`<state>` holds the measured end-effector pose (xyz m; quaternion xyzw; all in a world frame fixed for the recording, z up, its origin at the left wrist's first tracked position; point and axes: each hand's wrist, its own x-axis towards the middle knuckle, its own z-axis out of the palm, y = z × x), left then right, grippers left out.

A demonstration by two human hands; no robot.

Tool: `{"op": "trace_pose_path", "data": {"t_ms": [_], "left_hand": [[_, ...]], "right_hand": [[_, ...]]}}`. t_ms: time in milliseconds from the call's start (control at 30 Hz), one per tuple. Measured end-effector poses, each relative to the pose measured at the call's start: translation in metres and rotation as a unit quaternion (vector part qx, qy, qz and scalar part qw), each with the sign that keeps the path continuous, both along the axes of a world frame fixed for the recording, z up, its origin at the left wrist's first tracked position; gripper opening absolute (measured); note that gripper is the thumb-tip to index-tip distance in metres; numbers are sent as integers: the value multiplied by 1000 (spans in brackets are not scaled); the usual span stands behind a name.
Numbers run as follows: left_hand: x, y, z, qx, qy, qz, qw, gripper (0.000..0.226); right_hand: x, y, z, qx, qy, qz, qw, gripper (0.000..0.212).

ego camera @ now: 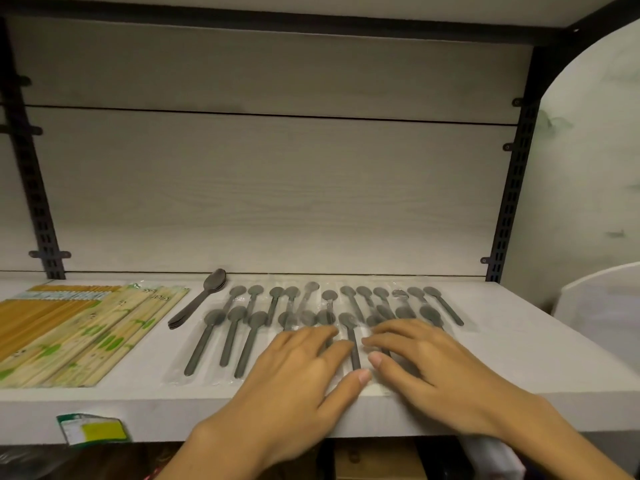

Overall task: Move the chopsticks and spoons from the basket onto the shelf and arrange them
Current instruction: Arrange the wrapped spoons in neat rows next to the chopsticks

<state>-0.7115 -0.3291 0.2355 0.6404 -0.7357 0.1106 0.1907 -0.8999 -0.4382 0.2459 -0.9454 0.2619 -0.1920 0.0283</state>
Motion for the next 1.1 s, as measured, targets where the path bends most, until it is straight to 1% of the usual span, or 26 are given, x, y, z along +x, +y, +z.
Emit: {"op": "trace_pose_path", "data": {"t_ms": [100,167,267,333,500,600,700,967,1100], "left_hand": [[-6,-1,1,7,-12,-18,1000,65],[-6,-2,1,8,-11,-18,1000,64],[-6,-4,0,-4,6,-13,1000,64],[-8,-7,2,3,8,-23,1000,69],[-8,-16,5,52,8,-57,997,66],[-7,-17,1,47,14,-61,997,66],[-5,-17,-1,50,38,-73,995,65],[-5,-17,-1,50,51,-73,995,69],[-5,-17,-1,53,42,-66,996,69]], "right_hand": [[0,-2,3,17,-6,9,1000,47],[1,-6,9,21,-16,9,1000,42],[14,-22,21,20,-37,-6,999,42],[31,-36,29,34,-30,-15,999,42],[74,-63,33,135,13,-9,991,49],[88,-73,27,172,50,-18,984,51],[93,-80,19,176,71,-28,982,47],[96,-89,11,137,61,-31,988,48],[82,-83,19,126,19,-25,992,54]]}}
